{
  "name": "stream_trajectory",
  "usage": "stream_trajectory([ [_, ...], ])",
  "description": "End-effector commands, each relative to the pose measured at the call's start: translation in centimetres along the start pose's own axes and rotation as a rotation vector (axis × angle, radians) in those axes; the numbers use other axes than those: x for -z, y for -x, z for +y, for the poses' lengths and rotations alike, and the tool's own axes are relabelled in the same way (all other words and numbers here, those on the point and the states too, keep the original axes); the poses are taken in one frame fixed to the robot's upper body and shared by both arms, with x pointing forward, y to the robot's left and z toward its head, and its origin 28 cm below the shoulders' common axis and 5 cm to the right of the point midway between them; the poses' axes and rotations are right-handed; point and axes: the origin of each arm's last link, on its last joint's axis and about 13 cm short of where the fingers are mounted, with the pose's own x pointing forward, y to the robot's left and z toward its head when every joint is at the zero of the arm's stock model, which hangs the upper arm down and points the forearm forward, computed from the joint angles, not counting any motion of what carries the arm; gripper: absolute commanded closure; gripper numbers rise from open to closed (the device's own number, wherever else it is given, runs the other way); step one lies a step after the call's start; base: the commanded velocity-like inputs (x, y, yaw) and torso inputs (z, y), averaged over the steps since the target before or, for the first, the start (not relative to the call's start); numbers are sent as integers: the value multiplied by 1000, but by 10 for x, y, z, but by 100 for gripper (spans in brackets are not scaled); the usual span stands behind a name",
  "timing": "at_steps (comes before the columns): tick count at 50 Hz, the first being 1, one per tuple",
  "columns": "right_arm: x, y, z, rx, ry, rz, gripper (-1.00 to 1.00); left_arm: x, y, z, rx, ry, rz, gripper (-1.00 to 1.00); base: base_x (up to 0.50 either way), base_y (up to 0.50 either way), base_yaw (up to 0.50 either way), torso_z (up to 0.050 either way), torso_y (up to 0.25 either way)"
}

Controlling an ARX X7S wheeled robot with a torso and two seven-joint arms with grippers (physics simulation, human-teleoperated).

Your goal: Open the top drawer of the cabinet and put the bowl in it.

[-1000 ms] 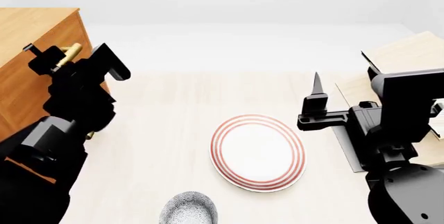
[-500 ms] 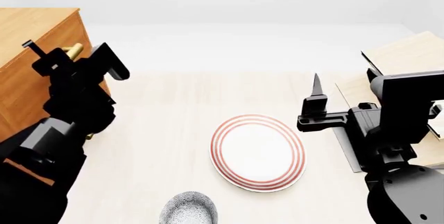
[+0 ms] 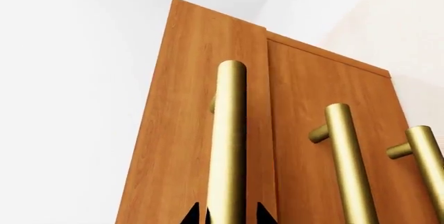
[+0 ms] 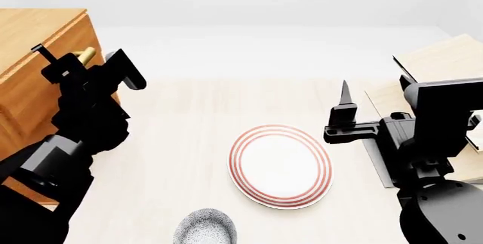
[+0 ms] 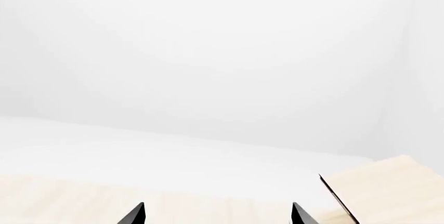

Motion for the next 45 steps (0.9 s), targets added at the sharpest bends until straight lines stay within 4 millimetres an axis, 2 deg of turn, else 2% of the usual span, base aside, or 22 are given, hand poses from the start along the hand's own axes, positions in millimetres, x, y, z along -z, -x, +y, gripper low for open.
stream_trajectory([
  [1, 0, 0, 0, 1, -3, -2, -100, -12, 8, -7, 92, 57, -63, 100, 0, 0, -3, 0, 0],
  [45, 3, 1, -1, 4, -11, 1, -100, -30, 54, -23, 133, -29, -287, 100, 1, 0, -2, 0, -1],
])
